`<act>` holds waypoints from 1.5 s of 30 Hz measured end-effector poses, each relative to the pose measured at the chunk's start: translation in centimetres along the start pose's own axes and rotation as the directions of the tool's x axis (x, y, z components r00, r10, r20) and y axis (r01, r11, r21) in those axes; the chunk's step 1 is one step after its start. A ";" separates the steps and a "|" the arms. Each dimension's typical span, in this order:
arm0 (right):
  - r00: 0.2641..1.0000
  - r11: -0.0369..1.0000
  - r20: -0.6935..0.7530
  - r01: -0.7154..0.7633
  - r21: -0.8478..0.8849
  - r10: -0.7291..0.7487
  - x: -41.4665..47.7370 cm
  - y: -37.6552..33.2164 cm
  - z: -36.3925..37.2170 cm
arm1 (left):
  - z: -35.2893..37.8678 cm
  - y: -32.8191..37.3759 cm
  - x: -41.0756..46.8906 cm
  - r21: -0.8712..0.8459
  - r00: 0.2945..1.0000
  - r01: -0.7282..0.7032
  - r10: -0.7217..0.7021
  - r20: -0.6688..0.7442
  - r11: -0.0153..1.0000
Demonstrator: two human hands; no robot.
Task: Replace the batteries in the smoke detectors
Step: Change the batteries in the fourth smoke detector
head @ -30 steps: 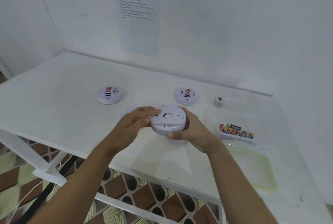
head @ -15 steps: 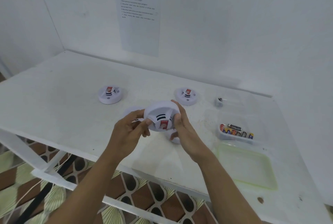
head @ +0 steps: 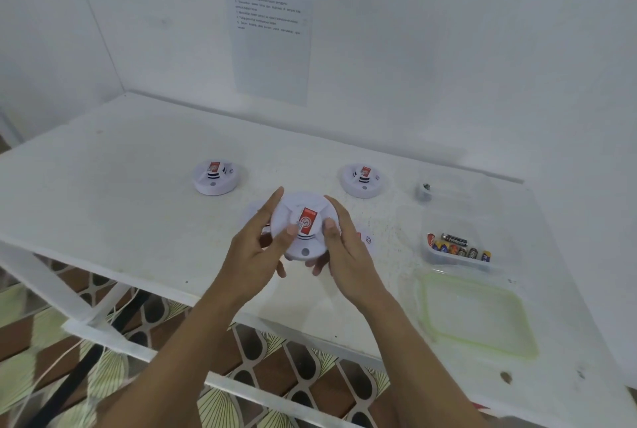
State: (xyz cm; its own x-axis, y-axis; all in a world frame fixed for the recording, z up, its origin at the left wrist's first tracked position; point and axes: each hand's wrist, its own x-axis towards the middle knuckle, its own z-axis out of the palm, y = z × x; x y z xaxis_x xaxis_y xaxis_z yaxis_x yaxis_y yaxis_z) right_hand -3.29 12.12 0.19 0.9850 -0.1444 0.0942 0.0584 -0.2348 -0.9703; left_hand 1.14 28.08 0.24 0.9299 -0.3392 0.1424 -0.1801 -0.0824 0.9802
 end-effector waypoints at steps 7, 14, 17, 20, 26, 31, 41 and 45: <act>1.000 0.999 0.014 0.003 -0.041 -0.002 0.1 -0.4 0.8 | -1.1 -0.2 -0.1 -0.050 0.996 0.011 -0.007 0.085 0.999; 0.999 0.999 0.028 -0.014 -0.044 0.016 -0.1 0.1 1.6 | -1.2 -1.0 -0.4 -0.084 0.997 0.048 -0.043 0.064 0.995; 0.999 0.999 0.027 -0.029 -0.038 0.030 -0.2 0.2 1.7 | -1.3 -1.1 -0.4 -0.083 0.997 0.061 -0.056 0.062 0.995; 0.999 0.999 0.024 -0.036 -0.037 0.037 -0.1 -0.1 1.6 | -1.3 -1.1 -0.2 -0.080 0.997 0.055 -0.050 0.063 0.995; 0.999 0.998 0.021 -0.033 -0.058 0.034 0.9 -0.4 1.3 | -1.5 -0.7 0.6 -0.073 0.996 0.053 -0.048 0.076 0.996; 0.999 0.998 0.040 -0.013 -0.067 0.016 2.0 -0.7 0.9 | -1.7 -0.4 1.6 -0.078 0.996 0.054 -0.049 0.071 0.995; 0.996 0.998 0.093 0.015 -0.057 -0.009 3.9 -0.9 -0.2 | -1.0 -0.3 3.5 -0.094 0.997 0.062 -0.058 0.042 0.994; 0.994 0.999 0.112 0.011 -0.040 -0.007 4.5 -0.7 -1.0 | -0.4 -0.3 4.2 -0.095 0.997 0.066 -0.063 0.041 0.993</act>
State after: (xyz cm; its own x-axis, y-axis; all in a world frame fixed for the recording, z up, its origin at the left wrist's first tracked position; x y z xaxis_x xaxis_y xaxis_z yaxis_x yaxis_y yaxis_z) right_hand 0.99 10.70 1.54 0.9966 -0.0343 0.0754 0.0632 -0.2746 -0.9595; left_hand 5.27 27.06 0.59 0.9253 -0.3718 0.0749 -0.0868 -0.0153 0.9961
